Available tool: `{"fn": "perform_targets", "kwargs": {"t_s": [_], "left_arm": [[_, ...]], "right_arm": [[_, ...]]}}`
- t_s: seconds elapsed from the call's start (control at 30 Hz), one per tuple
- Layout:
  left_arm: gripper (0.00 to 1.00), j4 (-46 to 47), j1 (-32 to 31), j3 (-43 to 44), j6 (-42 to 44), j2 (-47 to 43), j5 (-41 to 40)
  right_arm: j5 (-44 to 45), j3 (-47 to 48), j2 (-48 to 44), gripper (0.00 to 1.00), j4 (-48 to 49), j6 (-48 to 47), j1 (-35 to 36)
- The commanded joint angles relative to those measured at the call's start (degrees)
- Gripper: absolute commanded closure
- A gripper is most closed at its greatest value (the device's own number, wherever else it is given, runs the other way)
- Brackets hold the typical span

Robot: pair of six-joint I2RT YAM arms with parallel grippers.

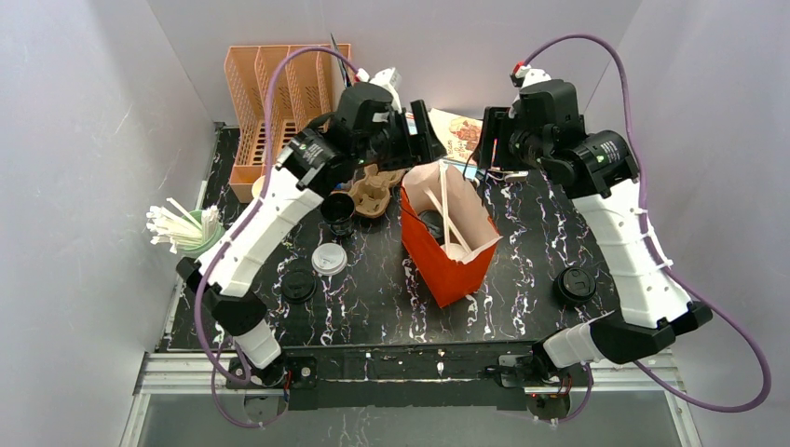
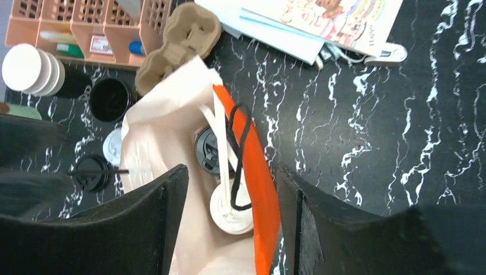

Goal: Pack the takeout coffee
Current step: Place the straw in the takeout bag, then adjust the takeout bag at the center of the board.

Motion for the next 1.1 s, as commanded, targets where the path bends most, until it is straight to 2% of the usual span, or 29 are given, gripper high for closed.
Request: {"fn": "perform_targets", "kwargs": {"t_s": [0.0, 0.1, 0.23, 0.4, 0.47, 0.6, 0.67, 0.7, 0.73, 1.07], "left_arm": [[0.32, -11.52, 0.12, 4.98, -1.82, -4.97, -10.04], [0.37, -16.38, 0.12, 4.81, -4.87, -6.95, -11.43], [0.4, -18.99, 0.14, 0.18, -10.59, -9.34, -8.24], [0.42, -18.87, 0.15, -4.96, -16.46, -11.61, -4.5], [0.47, -18.95, 0.2, -6.45, -17.83, -12.26, -3.82], [0.63, -17.89, 0.17, -9.97, -20.01, -13.32, -3.18], [0.79, -16.5, 0.13, -11.8, -20.59, -13.66, -3.24], [0.92, -15.64, 0.16, -12.26, -20.61, -13.71, -3.42], [1.0, -14.72, 0.15, -12.21, -20.58, -13.6, -3.74], [1.0, -7.21, 0.14, -0.41, -18.08, -3.16, -2.85]], "right_arm": [[-4.88, -1.98, -1.39, 0.35, -2.15, 1.7, -0.13], [-4.04, -3.81, -1.42, 0.39, -0.77, 2.84, -0.1], [-3.03, -4.56, -1.19, 0.46, 1.68, 2.82, -0.14], [-3.83, -3.62, 0.39, 0.65, 1.95, 2.88, -0.14], [-4.25, -3.62, 0.4, 0.73, 1.93, 2.97, -0.1], [-4.48, -4.0, 0.14, 0.83, 2.1, 2.93, -0.1], [-4.25, -4.2, -0.12, 0.93, 2.25, 2.76, -0.1], [-3.93, -4.18, -0.25, 0.99, 2.35, 2.64, -0.1], [-3.43, -4.05, -0.34, 0.99, 2.34, 2.48, -0.09], [10.19, -0.75, 0.13, 0.99, 1.23, 2.04, -0.36]]}}
